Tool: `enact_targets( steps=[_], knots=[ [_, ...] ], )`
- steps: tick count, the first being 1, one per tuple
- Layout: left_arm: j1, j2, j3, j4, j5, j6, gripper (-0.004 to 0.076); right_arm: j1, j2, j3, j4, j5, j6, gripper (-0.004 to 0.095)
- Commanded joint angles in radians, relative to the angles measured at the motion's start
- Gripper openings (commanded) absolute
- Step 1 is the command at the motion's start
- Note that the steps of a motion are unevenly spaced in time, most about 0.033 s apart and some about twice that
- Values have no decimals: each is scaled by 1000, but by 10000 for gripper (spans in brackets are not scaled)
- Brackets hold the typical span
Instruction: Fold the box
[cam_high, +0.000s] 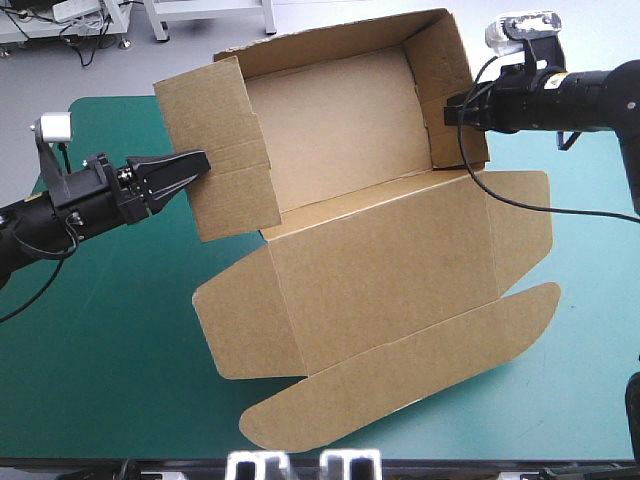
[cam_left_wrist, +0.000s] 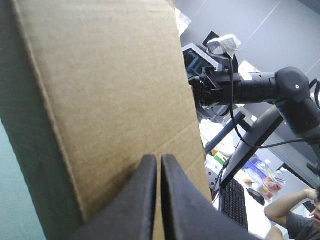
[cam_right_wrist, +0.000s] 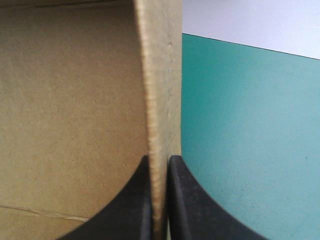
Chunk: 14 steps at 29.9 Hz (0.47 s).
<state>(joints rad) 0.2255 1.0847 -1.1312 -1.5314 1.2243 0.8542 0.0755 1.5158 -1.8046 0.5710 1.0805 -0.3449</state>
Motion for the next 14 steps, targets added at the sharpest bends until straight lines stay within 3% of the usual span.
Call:
enact_targets(
  steps=[1, 8, 14],
  knots=[
    [-4, -14, -29, -71, 35, 6, 141, 5, -35, -30, 79, -55, 7, 2],
    [-4, -14, -29, -71, 19, 6, 502, 5, -35, -30, 48, -55, 15, 2],
    [-4, -14, -29, -86, 6, 6, 525, 5, -35, -30, 45, -57, 22, 2]
  ],
)
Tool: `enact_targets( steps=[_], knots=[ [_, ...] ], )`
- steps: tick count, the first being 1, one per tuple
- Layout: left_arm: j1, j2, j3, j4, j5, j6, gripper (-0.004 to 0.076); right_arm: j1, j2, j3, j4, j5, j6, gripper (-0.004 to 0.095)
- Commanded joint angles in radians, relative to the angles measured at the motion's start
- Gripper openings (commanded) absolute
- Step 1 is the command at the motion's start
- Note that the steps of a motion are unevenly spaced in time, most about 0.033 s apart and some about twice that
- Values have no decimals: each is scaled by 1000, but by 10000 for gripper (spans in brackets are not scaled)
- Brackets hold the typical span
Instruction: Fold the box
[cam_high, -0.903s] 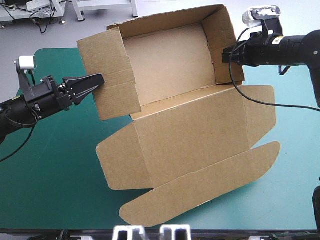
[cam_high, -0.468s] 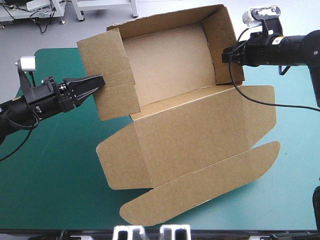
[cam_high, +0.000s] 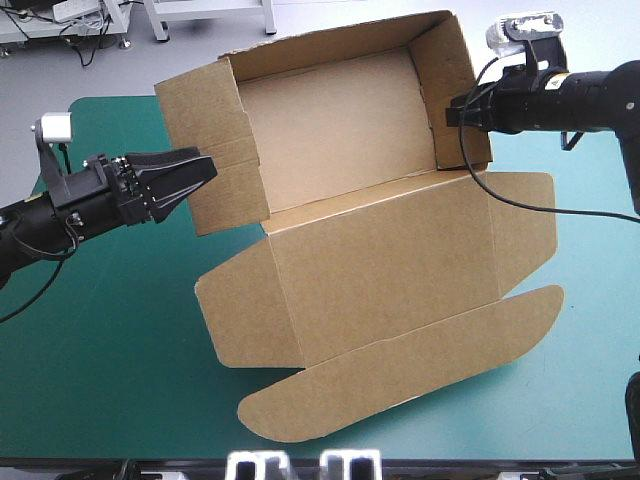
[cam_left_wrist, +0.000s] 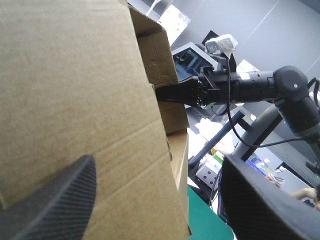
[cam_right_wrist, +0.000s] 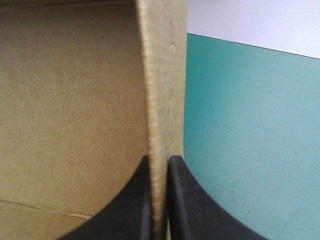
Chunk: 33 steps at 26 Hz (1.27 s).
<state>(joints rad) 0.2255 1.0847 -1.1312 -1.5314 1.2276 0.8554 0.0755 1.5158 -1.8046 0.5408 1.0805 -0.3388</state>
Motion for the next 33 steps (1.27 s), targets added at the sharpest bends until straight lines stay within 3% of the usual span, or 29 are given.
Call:
enact_targets(
  steps=[1, 8, 16, 19, 24, 27, 29, 33],
  knots=[
    [-4, -14, -29, -98, 3, 5, 525, 5, -35, -30, 76, -57, 15, 2],
    [-2, -14, -33, -270, -77, 5, 525, 3, -60, -30, 59, -80, 32, 2],
    [-2, -11, -69, -250, -313, 5, 524, 3, -160, -30, -204, -17, 143, 1],
    [-2, 3, -75, -250, -400, 5, 524, 3, -198, -30, -248, 11, 164, 1],
    [-2, 64, -75, -218, -428, 5, 523, 3, -259, -30, -300, 23, 200, 0],
    [32, 136, -75, -207, -463, -2, 490, 3, -325, -30, -434, 93, 248, 0],
    [99, 171, -75, -207, -438, -2, 490, 3, -367, -30, -511, 126, 280, 0],
    [249, 252, -75, -206, -347, -48, 490, 3, -446, -30, -525, 137, 319, 0]
  ],
)
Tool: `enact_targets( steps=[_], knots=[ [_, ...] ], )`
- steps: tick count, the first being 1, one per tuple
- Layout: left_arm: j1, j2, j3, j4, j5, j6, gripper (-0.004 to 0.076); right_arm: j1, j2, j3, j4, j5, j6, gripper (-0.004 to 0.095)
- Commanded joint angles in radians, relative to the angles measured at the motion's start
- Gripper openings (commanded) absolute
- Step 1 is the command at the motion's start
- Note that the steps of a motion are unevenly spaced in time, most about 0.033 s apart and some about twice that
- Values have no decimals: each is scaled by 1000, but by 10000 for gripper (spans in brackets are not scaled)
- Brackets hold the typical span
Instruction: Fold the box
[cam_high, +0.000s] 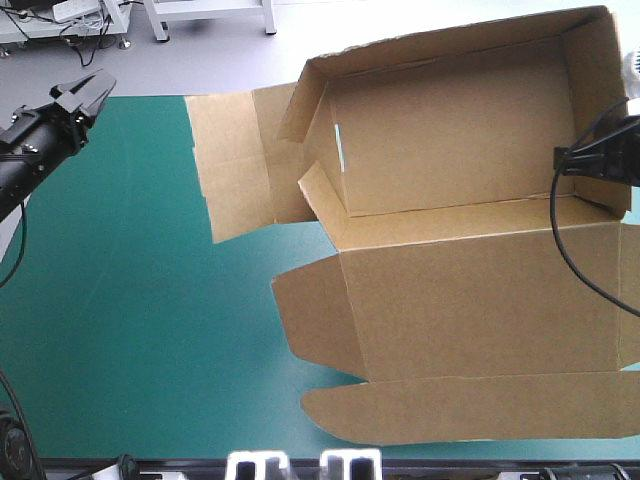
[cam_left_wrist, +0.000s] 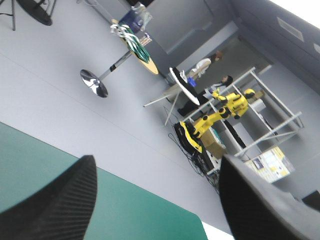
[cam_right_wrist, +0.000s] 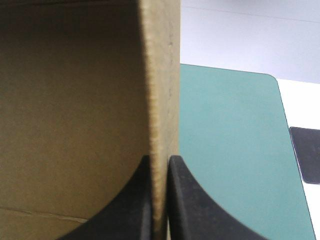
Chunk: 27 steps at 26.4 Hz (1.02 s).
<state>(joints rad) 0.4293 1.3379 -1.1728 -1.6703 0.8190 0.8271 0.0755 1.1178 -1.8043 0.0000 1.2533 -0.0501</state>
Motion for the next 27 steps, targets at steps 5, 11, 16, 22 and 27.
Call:
enact_targets(
  steps=[5, 11, 16, 22, 27],
  knots=[
    [50, 105, -34, -8, 326, -20, 490, 3, -73, -32, 163, -61, 29, 0],
    [4, 109, -34, 50, 479, -27, 490, 3, -23, -32, 283, -106, -6, 0],
    [-48, 65, -34, 68, 477, -31, 490, 3, 45, -32, 329, -116, -30, 0],
    [-76, 0, -34, 77, 477, -58, 490, 3, 120, -32, 339, -154, -45, 0],
    [-98, -57, -34, 113, 477, -72, 490, 3, 168, -32, 368, -190, -57, 0]
  ],
)
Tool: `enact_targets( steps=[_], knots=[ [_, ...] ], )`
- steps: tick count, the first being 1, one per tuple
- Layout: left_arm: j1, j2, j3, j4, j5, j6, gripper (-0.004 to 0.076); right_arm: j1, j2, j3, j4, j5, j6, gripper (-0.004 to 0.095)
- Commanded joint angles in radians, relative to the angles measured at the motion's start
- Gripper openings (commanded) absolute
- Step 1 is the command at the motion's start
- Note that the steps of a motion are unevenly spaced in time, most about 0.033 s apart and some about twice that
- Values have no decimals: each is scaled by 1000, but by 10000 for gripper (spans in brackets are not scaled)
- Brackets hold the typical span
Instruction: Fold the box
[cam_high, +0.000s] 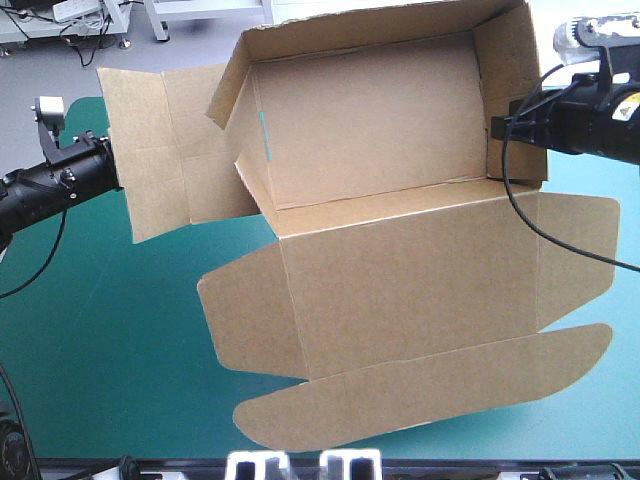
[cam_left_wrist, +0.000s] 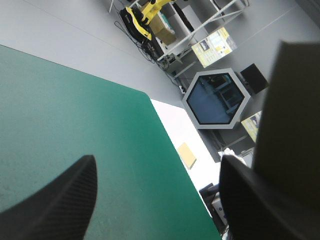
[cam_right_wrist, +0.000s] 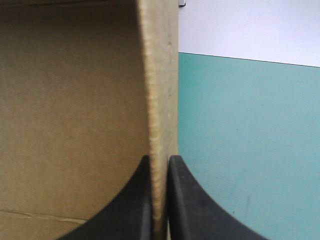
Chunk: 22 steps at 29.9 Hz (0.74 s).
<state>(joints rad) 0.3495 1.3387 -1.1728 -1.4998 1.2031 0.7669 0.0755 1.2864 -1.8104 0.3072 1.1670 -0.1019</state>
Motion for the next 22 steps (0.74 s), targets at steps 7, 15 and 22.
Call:
enact_targets(
  steps=[7, 15, 22],
  knots=[
    [-62, -100, -34, -59, 93, -17, 490, 3, 52, -24, 108, -122, -25, 0],
    [-68, -136, -36, -61, 89, -27, 490, 3, 77, -24, 101, -122, -27, 0],
    [-69, -151, -36, -76, 89, -45, 489, 3, 102, -24, 108, -126, -32, 0]
  ],
)
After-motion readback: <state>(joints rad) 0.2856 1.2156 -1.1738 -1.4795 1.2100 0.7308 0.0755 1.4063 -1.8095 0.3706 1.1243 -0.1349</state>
